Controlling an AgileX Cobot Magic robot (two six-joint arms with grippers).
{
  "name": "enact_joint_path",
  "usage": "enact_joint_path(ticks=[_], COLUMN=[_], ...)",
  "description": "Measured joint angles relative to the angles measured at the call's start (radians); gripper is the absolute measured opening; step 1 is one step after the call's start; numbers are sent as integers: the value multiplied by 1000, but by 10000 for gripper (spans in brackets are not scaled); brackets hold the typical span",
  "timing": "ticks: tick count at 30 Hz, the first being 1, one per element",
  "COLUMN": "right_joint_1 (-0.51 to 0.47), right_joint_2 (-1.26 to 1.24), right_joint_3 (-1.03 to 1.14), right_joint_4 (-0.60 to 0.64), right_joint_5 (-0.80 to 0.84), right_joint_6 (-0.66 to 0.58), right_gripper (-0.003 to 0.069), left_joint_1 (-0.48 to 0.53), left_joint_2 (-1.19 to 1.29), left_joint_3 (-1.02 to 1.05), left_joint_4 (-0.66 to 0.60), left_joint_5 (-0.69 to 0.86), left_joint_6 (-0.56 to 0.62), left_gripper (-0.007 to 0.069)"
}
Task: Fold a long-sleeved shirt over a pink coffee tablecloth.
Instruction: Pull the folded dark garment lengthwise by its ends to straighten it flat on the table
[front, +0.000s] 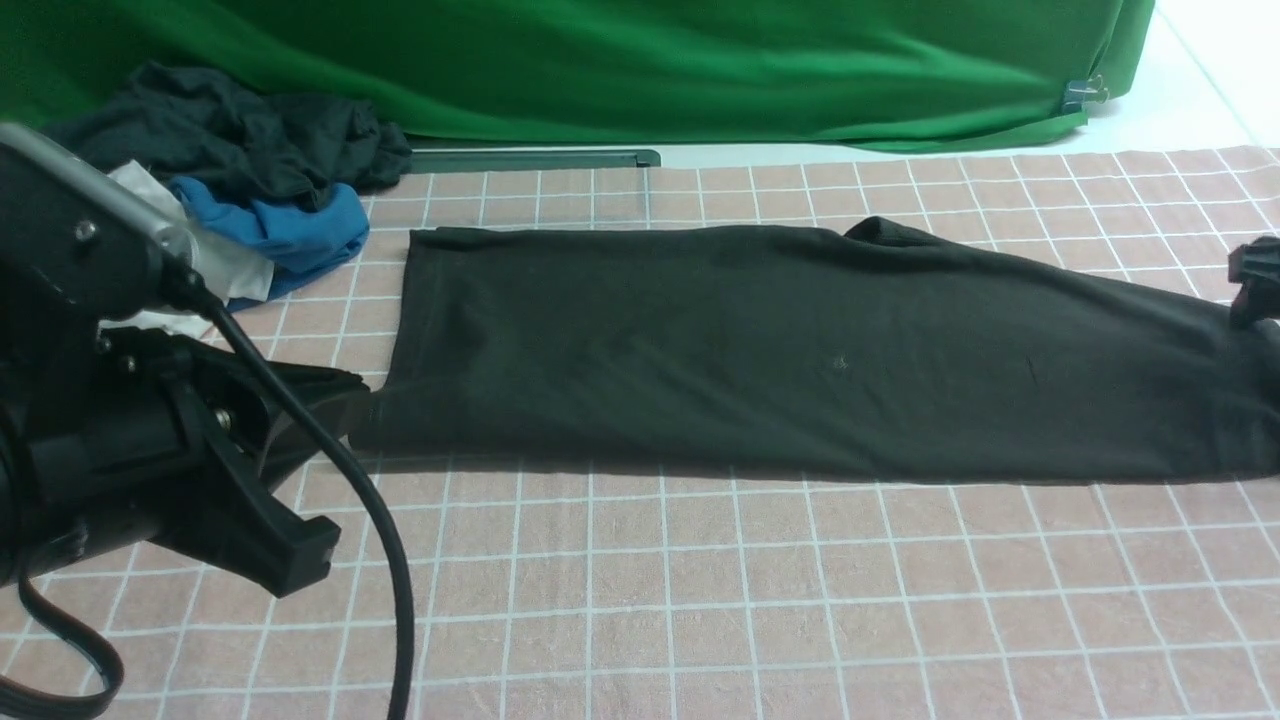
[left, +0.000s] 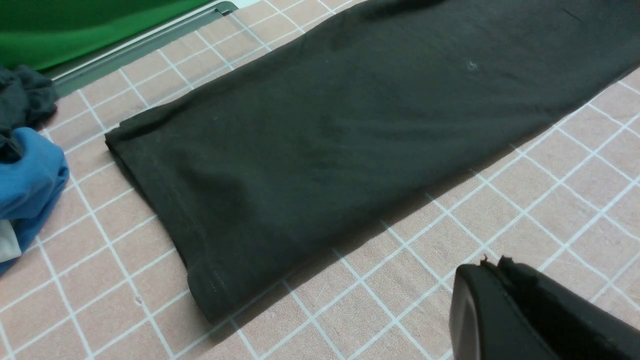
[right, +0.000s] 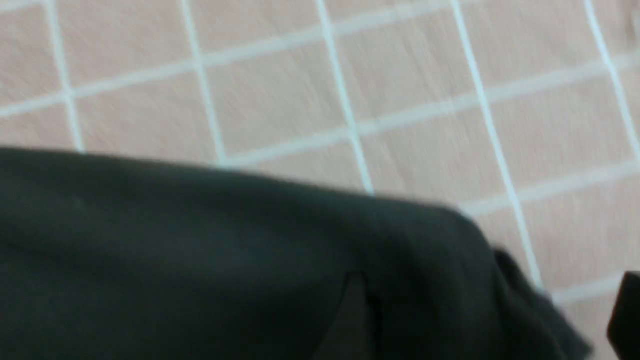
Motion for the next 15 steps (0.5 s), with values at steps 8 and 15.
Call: enact_joint_path(ticks=[8,15], right_joint_1=[-55,-57], right_joint_2=[63,68], right_joint_3=[-1,-4], right_joint_4=[41,105], right_joint_5=[74,64], right_joint_6=[8,-76], right_gripper=[611,524], left_joint_1=[0,0], left_joint_2=[0,0], left_joint_3=[0,0], left_joint_4=[-5,-10], left_joint_5=[0,-1], left_joint_6=[0,-1], left_gripper=[17,17])
